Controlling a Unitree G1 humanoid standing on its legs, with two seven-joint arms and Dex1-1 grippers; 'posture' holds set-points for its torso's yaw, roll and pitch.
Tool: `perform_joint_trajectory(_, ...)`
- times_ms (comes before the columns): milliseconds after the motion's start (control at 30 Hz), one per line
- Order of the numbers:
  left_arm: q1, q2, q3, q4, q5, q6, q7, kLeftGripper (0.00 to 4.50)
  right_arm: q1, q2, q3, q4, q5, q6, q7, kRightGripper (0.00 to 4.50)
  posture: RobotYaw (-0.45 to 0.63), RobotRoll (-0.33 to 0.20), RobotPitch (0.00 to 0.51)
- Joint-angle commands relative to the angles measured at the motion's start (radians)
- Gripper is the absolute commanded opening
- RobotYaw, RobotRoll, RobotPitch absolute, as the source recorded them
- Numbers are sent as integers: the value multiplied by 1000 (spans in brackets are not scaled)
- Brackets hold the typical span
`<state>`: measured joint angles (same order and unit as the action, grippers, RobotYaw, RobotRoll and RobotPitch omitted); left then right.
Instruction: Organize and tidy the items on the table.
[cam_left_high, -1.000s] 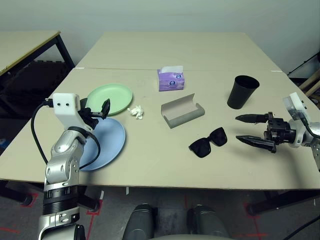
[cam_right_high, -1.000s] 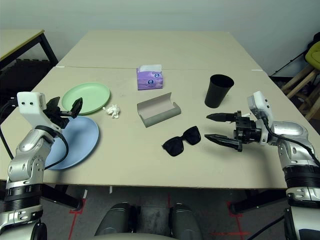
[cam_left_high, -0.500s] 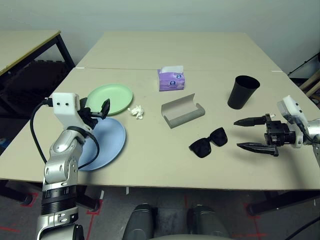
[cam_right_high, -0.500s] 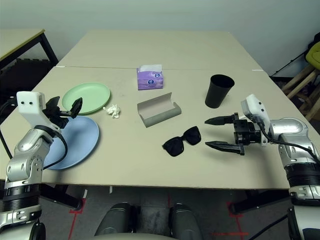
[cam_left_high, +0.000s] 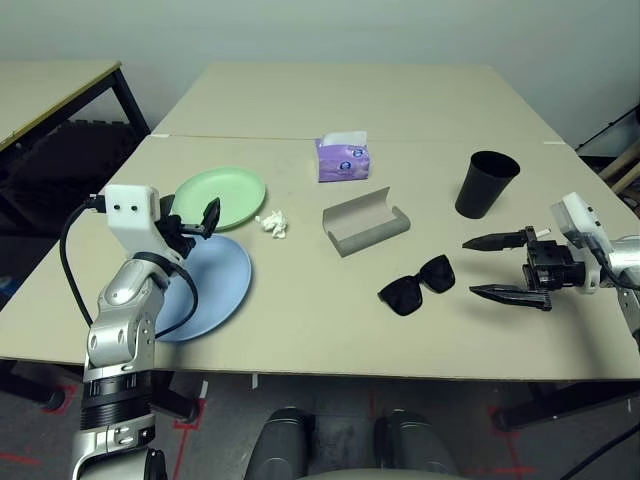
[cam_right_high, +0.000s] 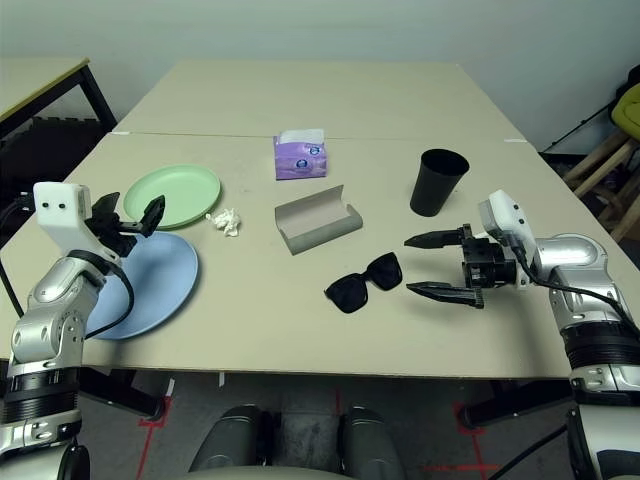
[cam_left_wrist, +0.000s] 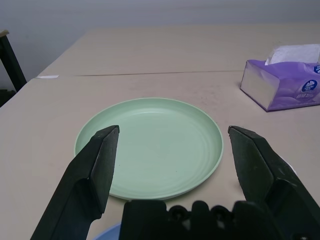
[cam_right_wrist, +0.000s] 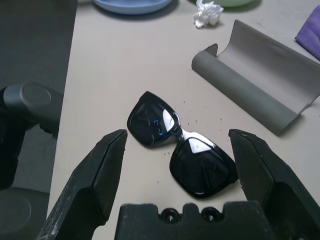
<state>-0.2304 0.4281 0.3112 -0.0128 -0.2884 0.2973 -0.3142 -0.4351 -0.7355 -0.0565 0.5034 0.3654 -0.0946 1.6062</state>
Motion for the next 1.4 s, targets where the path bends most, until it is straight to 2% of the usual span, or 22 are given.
perform_joint_trajectory(33, -10, 11, -11, 22, 8, 5, -10, 4436, -19, -3, -11, -6, 18, 10, 3, 4500, 45, 0, 0)
perform_joint_trajectory(667, -17, 6, -24, 47, 8, -13, -20, 4436, -20, -70, 8, -84, 23, 101, 8, 4500, 38, 0, 0)
perform_joint_trajectory(967, -16, 18, -37, 47, 20, -30, -32, 4436, -28, -74, 10, -79, 9, 103, 8, 4500, 41, 0, 0)
perform_joint_trajectory(1067, -34, 93, -43, 63, 54, -71, -87, 4436, -26, -72, 11, -80, 7, 106, 8, 4500, 54, 0, 0)
perform_joint_trajectory(1133, -54, 140, -24, 69, 15, -30, -133, 4436, -25, -72, 12, -81, 9, 110, 8, 4500, 54, 0, 0)
perform_joint_trajectory(1233, -56, 241, -20, 31, -49, 75, -247, 4436, -29, -71, 13, -75, 7, 110, 8, 4500, 64, 0, 6)
perform_joint_trajectory(1400, -49, 353, -17, 3, -109, 240, -345, 4436, -32, -68, 14, -70, 4, 110, 8, 4500, 67, 0, 13)
